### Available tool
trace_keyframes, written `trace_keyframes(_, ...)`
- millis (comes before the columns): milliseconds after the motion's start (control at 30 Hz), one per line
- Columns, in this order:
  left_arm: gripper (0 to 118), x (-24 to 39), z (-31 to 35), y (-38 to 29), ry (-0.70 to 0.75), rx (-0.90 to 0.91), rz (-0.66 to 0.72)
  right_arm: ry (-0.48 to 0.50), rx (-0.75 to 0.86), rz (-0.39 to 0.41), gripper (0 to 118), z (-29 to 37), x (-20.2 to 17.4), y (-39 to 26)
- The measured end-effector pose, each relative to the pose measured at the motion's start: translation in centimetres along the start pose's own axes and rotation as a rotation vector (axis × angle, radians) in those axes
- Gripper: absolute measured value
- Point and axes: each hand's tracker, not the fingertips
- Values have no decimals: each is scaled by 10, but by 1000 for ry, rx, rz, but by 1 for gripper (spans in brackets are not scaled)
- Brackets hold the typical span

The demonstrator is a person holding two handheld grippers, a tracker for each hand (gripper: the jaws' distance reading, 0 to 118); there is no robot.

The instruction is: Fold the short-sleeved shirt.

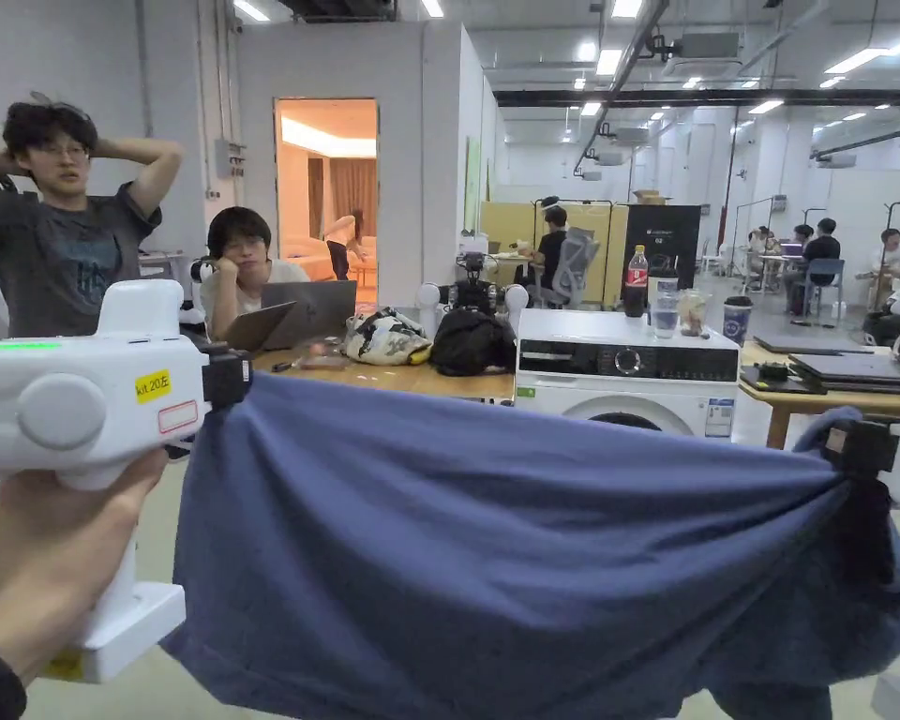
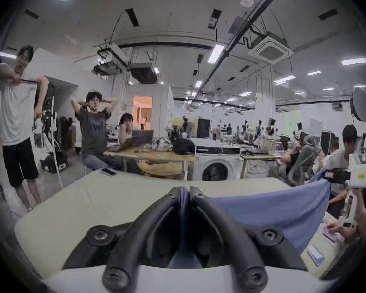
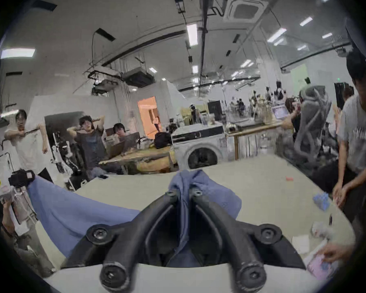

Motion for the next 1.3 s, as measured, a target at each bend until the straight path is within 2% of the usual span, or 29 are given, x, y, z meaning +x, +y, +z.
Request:
trace_keyframes(100, 1, -1, -30, 17, 29, 11, -7, -40, 7, 105, 3, -25, -16, 23)
trace_keyframes(267, 1, -11, -81, 31, 82, -2, 10, -47, 8, 80, 3, -69, -26, 49)
trace_keyframes(433, 1, -20, -123, 23, 111, -27, -9, -75, -7, 115, 3, -103, -37, 54)
trace_keyframes(467, 1, -6, -102, 17, 115, -27, -10, -73, -10, 114, 3, -108, -37, 51)
trace_keyframes(567, 1, -11, -117, -11, 121, -59, 19, -75, -43, 101, 3, -124, -33, 27)
trace_keyframes(633, 1, -22, -129, -47, 113, -96, 57, -56, -76, 59, 3, -129, -25, -5)
trace_keyframes(700, 1, -26, -128, -92, 82, -161, 92, -64, -137, 92, 3, -128, -16, -47)
trace_keyframes(733, 1, -23, -120, -116, 72, -200, 92, -62, -164, 118, 3, -123, -11, -70)
trace_keyframes(800, 1, -24, -104, -161, 52, -237, 121, -56, -181, 100, 3, -113, 5, -113)
trace_keyframes(867, 1, -17, -70, -198, -4, -258, 170, -65, -191, 33, 3, -83, 19, -156)
trace_keyframes(1000, 1, -8, 4, -262, -67, -380, 133, -91, -249, -60, 3, 1, 38, -233)
trace_keyframes(1200, 1, -11, 94, -330, -42, -507, 218, -167, -361, -247, 3, 106, 54, -322)
trace_keyframes(1300, 1, -14, 118, -343, -13, -511, 201, -205, -388, -204, 3, 131, 61, -338)
